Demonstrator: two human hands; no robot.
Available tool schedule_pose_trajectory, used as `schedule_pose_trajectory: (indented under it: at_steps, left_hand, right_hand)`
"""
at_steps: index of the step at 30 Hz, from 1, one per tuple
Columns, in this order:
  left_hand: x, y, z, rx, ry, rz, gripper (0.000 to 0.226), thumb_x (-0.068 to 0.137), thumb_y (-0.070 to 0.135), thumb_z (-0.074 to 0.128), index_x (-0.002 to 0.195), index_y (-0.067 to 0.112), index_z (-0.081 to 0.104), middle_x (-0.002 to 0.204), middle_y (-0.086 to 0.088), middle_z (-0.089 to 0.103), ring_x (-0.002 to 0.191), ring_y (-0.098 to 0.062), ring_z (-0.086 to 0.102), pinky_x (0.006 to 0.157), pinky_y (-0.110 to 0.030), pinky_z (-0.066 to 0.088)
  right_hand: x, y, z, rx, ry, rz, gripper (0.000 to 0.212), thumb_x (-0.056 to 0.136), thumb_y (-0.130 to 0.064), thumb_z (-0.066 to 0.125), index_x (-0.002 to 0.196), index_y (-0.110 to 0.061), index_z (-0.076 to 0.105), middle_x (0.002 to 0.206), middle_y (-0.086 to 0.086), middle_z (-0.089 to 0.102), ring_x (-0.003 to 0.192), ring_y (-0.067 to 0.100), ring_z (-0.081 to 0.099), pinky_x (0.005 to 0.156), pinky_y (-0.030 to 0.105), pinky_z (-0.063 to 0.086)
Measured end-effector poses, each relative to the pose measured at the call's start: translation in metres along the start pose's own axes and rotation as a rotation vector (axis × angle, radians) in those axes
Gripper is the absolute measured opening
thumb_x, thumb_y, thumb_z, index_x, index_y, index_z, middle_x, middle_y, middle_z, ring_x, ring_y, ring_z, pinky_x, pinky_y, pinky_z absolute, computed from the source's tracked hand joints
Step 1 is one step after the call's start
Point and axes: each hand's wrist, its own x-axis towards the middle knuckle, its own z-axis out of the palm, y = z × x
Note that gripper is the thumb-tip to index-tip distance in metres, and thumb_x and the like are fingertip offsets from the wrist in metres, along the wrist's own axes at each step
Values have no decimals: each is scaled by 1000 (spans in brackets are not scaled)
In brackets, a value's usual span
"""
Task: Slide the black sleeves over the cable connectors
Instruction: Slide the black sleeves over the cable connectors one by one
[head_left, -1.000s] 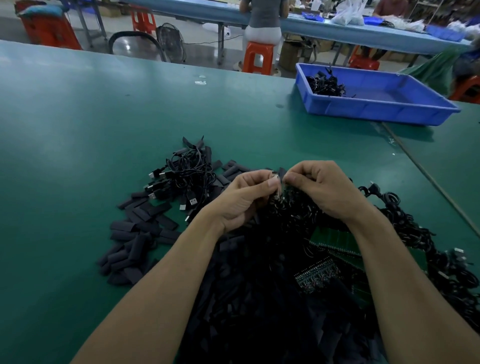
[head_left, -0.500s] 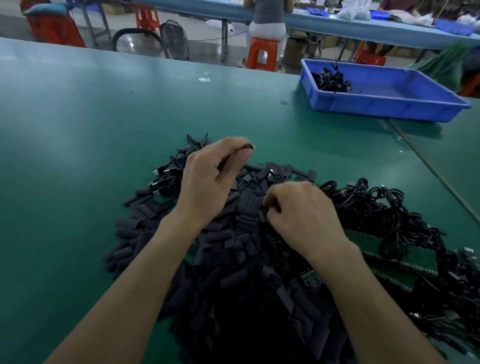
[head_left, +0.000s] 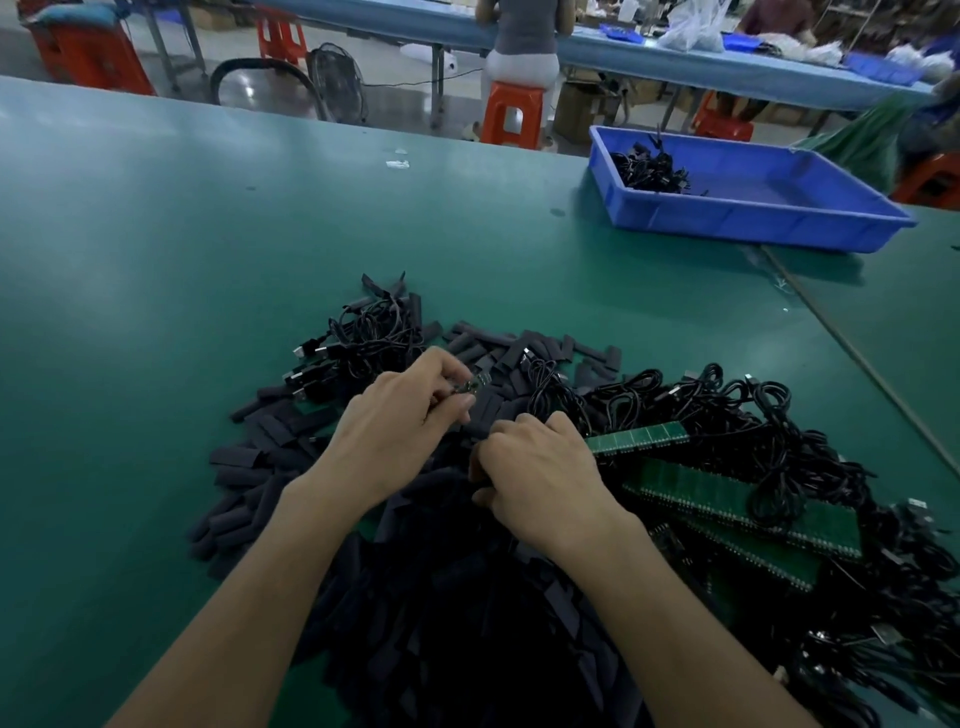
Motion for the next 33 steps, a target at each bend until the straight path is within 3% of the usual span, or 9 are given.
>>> schedule_pose_trajectory:
  at_steps: [4, 9, 11, 14, 17, 19, 23, 29, 33]
  left_hand:
    - [-2, -6, 1, -112, 34, -2, 11, 97, 29, 65, 104, 37, 65, 83, 18, 71, 79, 3, 64, 74, -31, 54]
    - [-1, -6, -6, -220, 118, -34, 15, 97, 29, 66, 103, 42, 70, 81, 15, 71, 69, -16, 66, 63, -34, 55]
    - [-1, -4, -8, -251, 122, -36, 15, 97, 29, 66, 101, 42, 72, 79, 14, 71, 68, -10, 64, 59, -26, 50]
    - [-2, 0, -9, -258, 110, -19, 15, 97, 28, 65, 105, 36, 75, 76, 15, 68, 64, -2, 58, 56, -12, 38]
    - [-2, 4, -9, -232, 100, -12, 17, 98, 25, 65, 111, 30, 76, 83, 20, 67, 75, 5, 61, 63, -5, 39]
    - [-1, 6, -9, -198, 86, -6, 20, 98, 22, 65, 115, 26, 74, 93, 24, 67, 91, 12, 62, 73, -1, 41]
    - [-1, 8, -10, -160, 73, 5, 25, 97, 22, 67, 121, 24, 72, 106, 20, 68, 102, 11, 61, 85, 1, 41]
    - [-1, 12, -10, -184, 42, 21, 24, 97, 21, 66, 120, 22, 73, 99, 22, 68, 99, 15, 61, 81, 0, 41]
    - [-2, 12, -10, -210, 18, 23, 24, 97, 21, 66, 120, 22, 73, 97, 19, 71, 93, 11, 64, 77, -2, 43]
  right_hand:
    - [-2, 0, -6, 77, 6, 9, 17, 97, -28, 56, 87, -22, 44, 90, -3, 48, 99, 28, 54, 79, 36, 23]
    - [-3, 10, -14, 548, 198, 160, 12, 101, -24, 49, 90, -22, 46, 87, -2, 61, 78, 22, 60, 71, 42, 49]
    - [-2, 17, -14, 662, 301, 203, 4, 100, -20, 54, 99, -24, 55, 88, -9, 63, 81, 10, 61, 75, 30, 51]
    - [-2, 24, -13, 796, 425, 245, 18, 100, -15, 56, 111, -26, 66, 85, -15, 66, 77, 3, 64, 70, 18, 48]
    - [-4, 26, -12, 895, 498, 262, 24, 101, -14, 54, 105, -34, 66, 72, -1, 67, 66, 25, 62, 60, 37, 50]
    - [-4, 28, -11, 943, 519, 268, 23, 100, -16, 57, 103, -37, 65, 72, -1, 67, 68, 24, 62, 61, 37, 50]
    - [-5, 32, -11, 946, 499, 262, 21, 91, -25, 73, 111, -29, 71, 95, -25, 67, 91, -6, 65, 80, 15, 52]
    - [-5, 30, -3, 955, 544, 266, 22, 88, -23, 76, 110, -23, 75, 94, -18, 72, 88, -2, 68, 84, 24, 57]
    - [-5, 31, 3, 963, 559, 270, 18, 88, -23, 75, 106, -25, 75, 90, -13, 72, 81, 0, 68, 79, 20, 56]
